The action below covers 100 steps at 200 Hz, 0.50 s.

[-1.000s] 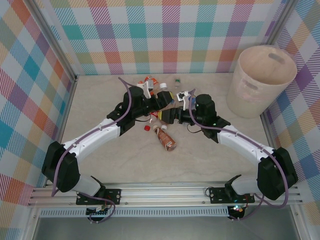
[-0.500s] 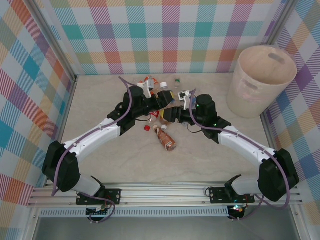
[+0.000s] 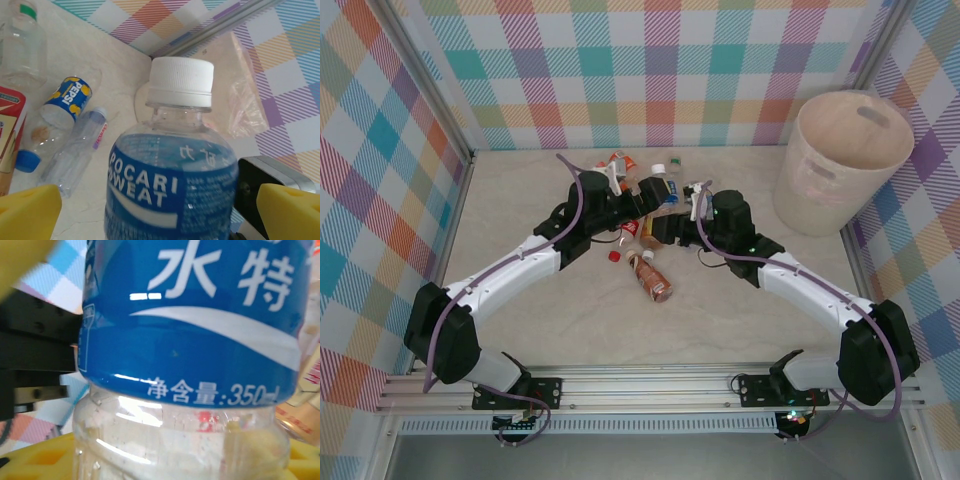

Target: Put the plastic bottles in the bin

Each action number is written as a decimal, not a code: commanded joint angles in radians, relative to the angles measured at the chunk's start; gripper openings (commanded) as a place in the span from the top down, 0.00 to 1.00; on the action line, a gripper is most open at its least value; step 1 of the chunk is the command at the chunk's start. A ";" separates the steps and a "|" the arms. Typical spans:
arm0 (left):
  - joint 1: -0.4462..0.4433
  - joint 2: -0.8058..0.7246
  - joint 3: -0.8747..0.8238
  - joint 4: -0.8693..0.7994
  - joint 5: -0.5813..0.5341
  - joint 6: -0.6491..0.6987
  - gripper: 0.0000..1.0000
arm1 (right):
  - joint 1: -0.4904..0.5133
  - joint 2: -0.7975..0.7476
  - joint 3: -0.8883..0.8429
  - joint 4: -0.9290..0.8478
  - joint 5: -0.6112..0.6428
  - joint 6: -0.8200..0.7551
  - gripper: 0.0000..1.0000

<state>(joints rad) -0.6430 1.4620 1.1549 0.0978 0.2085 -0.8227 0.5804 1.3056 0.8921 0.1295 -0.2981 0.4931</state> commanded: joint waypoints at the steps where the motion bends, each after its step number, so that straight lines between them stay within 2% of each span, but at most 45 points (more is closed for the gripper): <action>1: 0.000 -0.057 0.030 -0.044 -0.048 -0.002 0.00 | -0.017 -0.025 0.057 -0.089 0.101 -0.070 0.48; 51: 0.004 -0.147 -0.008 -0.155 -0.239 0.010 0.00 | -0.106 -0.032 0.166 -0.239 0.223 -0.157 0.50; 100: 0.005 -0.219 -0.031 -0.366 -0.485 -0.033 0.00 | -0.278 0.009 0.341 -0.353 0.292 -0.251 0.51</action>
<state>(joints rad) -0.6426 1.2785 1.1488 -0.1215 -0.1020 -0.8261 0.3744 1.3056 1.1370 -0.1627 -0.0616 0.3233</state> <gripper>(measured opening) 0.997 0.617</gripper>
